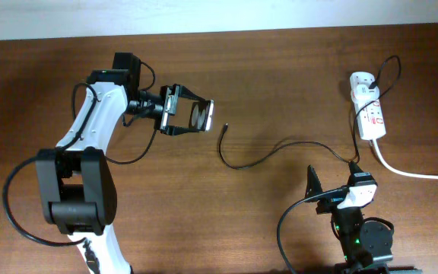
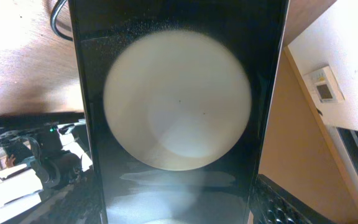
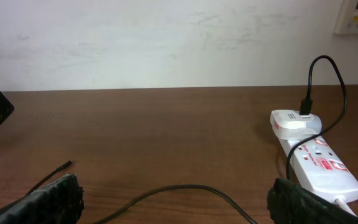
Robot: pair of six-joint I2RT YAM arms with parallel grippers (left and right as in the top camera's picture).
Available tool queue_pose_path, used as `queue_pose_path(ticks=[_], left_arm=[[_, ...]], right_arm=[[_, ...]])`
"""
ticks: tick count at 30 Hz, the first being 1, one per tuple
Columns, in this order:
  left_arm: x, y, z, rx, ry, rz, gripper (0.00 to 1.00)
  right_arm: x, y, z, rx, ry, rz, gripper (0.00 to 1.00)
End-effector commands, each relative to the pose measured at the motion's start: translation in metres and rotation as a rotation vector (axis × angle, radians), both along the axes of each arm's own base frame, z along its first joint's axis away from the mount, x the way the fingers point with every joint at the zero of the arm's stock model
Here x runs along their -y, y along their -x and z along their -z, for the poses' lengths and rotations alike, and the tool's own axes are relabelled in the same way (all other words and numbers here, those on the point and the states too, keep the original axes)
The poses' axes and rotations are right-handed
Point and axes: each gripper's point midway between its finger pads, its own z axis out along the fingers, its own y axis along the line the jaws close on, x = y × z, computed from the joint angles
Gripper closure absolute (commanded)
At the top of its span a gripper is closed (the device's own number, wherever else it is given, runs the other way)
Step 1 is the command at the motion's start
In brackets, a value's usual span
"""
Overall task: Plug charger to phone and switch on socket
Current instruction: 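Hold the phone raised in the left gripper, screen facing right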
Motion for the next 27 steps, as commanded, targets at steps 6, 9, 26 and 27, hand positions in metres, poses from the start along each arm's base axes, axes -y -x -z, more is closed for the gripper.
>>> queue_pose_path(ticks=[6,9,26,27], left_arm=[[0.004,-0.0031,-0.0204,0.039,0.086,0.014,1.0],[0.0045,-0.003,-0.0216,0.038,0.093,0.014,1.0],[0.004,-0.0031,-0.0196,0.038,0.081,0.014,1.0],[0.0044,-0.003,-0.0202,0.037,0.084,0.014,1.0]], right_arm=[[-0.0004,0.0002,0.0023,-0.003,-0.003,-0.004,0.01],[-0.0004,0.0002,0.0023,-0.003,-0.003,-0.004,0.01],[-0.0004,0.0002,0.0023,-0.003,-0.003,-0.004,0.01],[-0.0004,0.0002,0.0023,-0.003,-0.003,-0.004,0.01]])
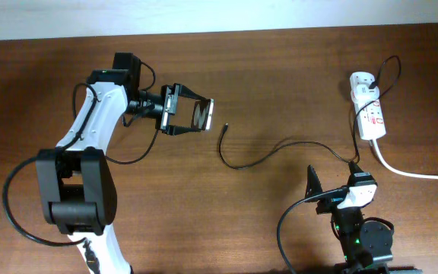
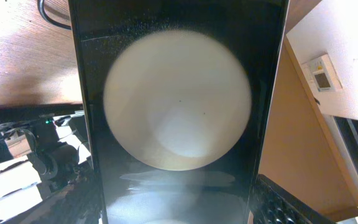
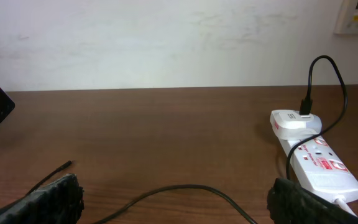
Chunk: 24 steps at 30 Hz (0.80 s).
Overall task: Plug charger to phone and switch on socket
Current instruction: 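Hold the phone raised in the left gripper, screen facing right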
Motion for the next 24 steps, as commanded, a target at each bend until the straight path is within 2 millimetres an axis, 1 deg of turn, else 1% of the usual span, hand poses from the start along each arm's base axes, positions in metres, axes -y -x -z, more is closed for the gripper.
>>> queue_pose_path(ticks=[1,9,10,12,17,18,19,20,24], left_arm=[[0.001,-0.004,-0.014,0.035,0.044,0.006,1.0],[0.001,-0.004,-0.013,0.031,0.039,0.004,1.0],[0.001,-0.004,-0.013,0.029,0.039,0.003,1.0],[0.001,-0.004,-0.013,0.03,0.039,0.003,1.0],[-0.003,-0.006,-0.004,0.034,-0.022,-0.003,1.0],[-0.004,-0.006,-0.001,0.035,-0.037,-0.005,1.0],[-0.007,-0.007,0.004,0.038,-0.068,-0.009,1.0],[-0.008,-0.007,0.006,0.039,-0.081,-0.009,1.0],[-0.009,-0.008,0.008,0.045,-0.099,-0.011,1.0]], right_arm=[[0.0,0.0,0.002,-0.003,-0.004,-0.004,0.01],[-0.001,0.0,0.002,-0.003,-0.007,-0.006,0.01],[-0.005,0.001,0.0,0.003,-0.034,-0.031,0.01],[-0.007,0.001,-0.004,0.017,-0.036,-0.043,0.01],[-0.037,0.008,-0.007,0.016,-0.046,-0.217,0.01],[-0.04,0.01,-0.011,0.016,-0.047,-0.239,0.01],[-0.04,0.013,-0.021,0.012,-0.048,-0.242,0.01],[-0.04,0.014,-0.024,0.008,-0.048,-0.242,0.01],[-0.04,0.016,-0.045,-0.032,-0.05,-0.242,0.01]])
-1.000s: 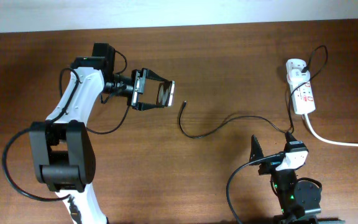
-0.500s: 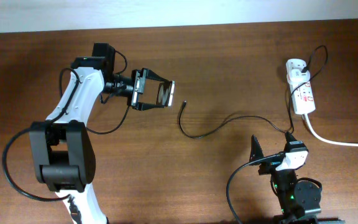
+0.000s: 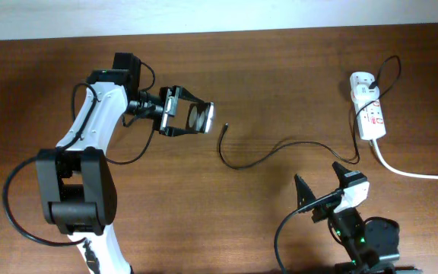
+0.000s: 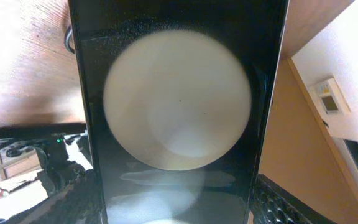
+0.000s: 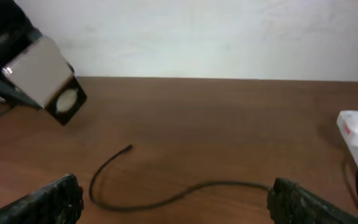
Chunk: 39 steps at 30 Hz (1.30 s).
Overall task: Plug charger to phone and switch on socket
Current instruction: 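Hold the phone raised in the left gripper, screen facing right, then move the right gripper toward the phone held by the left gripper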
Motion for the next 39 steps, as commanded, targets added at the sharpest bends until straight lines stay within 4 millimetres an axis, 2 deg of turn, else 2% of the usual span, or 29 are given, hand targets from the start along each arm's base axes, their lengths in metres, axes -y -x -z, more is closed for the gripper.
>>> queue_pose_path(ticks=[1,9,13,18,22,27,32,34,39], left_arm=[[-0.001,-0.007,-0.008,0.053,0.004,0.005,1.0],[-0.003,-0.009,-0.019,0.074,0.078,0.006,1.0],[-0.001,-0.008,-0.028,0.08,0.136,0.011,1.0],[-0.002,-0.009,-0.033,0.098,0.168,0.015,1.0],[-0.002,-0.009,-0.033,0.097,0.168,0.015,1.0],[0.0,-0.008,-0.033,0.097,0.164,0.019,1.0],[0.0,-0.008,-0.029,0.097,0.142,0.023,1.0],[0.0,-0.008,-0.028,0.097,0.137,0.023,1.0],[0.0,-0.008,-0.027,0.098,0.128,0.023,1.0]], right_arm=[[-0.003,0.001,-0.031,0.013,-0.011,-0.018,0.01],[-0.02,-0.018,-0.054,-0.104,-0.021,-0.111,0.01],[-0.028,-0.029,-0.079,-0.126,-0.029,-0.156,0.01],[-0.035,-0.042,-0.087,-0.224,-0.049,-0.204,0.01],[-0.018,-0.055,-0.088,-0.335,-0.224,-0.277,0.01],[-0.002,-0.061,-0.085,-0.392,-0.373,-0.382,0.01],[0.009,-0.069,-0.084,-0.408,-0.355,-0.301,0.01],[0.02,-0.072,-0.085,-0.454,-0.339,-0.21,0.01],[0.032,-0.07,-0.087,-0.621,-0.25,-0.154,0.01]])
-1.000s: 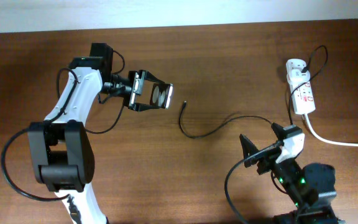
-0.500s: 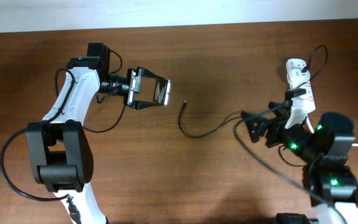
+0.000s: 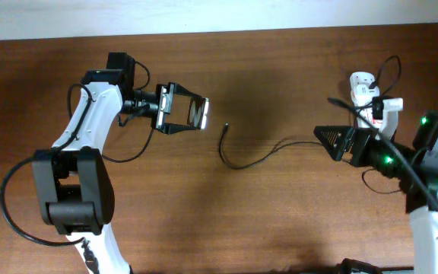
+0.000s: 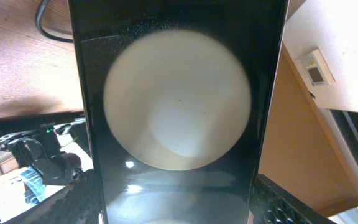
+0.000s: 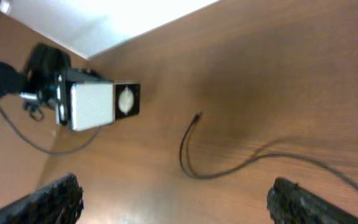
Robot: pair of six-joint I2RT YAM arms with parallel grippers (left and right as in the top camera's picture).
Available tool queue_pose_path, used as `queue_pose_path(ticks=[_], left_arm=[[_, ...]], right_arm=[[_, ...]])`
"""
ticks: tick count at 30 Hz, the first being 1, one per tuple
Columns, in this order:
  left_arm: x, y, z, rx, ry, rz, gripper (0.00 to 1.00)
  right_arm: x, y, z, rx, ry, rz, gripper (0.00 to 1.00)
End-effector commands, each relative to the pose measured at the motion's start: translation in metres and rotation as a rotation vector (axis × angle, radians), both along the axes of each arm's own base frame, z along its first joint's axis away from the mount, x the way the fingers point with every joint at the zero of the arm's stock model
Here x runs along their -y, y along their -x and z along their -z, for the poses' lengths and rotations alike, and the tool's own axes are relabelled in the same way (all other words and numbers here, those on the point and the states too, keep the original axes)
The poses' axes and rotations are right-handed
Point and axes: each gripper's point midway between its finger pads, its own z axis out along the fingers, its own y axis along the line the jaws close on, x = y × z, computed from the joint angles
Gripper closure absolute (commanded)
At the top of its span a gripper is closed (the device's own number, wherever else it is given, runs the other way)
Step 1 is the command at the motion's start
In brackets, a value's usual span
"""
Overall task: Plug charger to phone and switch on socket
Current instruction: 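Move the right gripper toward the phone held by the left gripper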
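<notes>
A black phone [image 3: 197,114] with a pale round disc [image 4: 178,99] on its face is held above the table, and my left gripper [image 3: 175,109] is shut on it. It fills the left wrist view and shows in the right wrist view as phone [image 5: 95,103]. The black charger cable [image 3: 268,154] lies loose on the table, its free plug [image 3: 225,128] just right of the phone. The plug [image 5: 197,115] and cable [image 5: 191,171] show below my right gripper [image 5: 176,205]. That right gripper [image 3: 339,143] hangs open and holds nothing, over the cable's right part.
A white power strip [image 3: 372,106] with the charger adapter in it lies at the back right, partly covered by my right arm [image 3: 432,156]. The left arm's own black cable [image 3: 124,156] loops over the wooden table [image 3: 280,68].
My right arm has risen from the table's front edge to the right side beside the power strip, its camera now looking down on cable and phone. The phone has shifted slightly left.
At first my left gripper held the phone above the table while my right gripper sat low and open at the front edge, facing the power strip. Then the right gripper had turned toward the phone and cable tip. Now it is raised at the right, still open.
</notes>
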Motion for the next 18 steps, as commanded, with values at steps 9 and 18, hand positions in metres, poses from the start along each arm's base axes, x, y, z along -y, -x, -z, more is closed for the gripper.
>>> queue_pose_path(ticks=[9,18], left_arm=[[0.0042,-0.003,-0.0027,0.049,-0.028,0.02,1.0],[0.0045,-0.0029,-0.0033,0.034,-0.025,0.014,1.0]], right_arm=[[0.0116,-0.0069,-0.0161,-0.07,0.086,-0.02,0.01],[0.012,-0.0086,-0.0168,-0.086,0.062,0.002,0.01]])
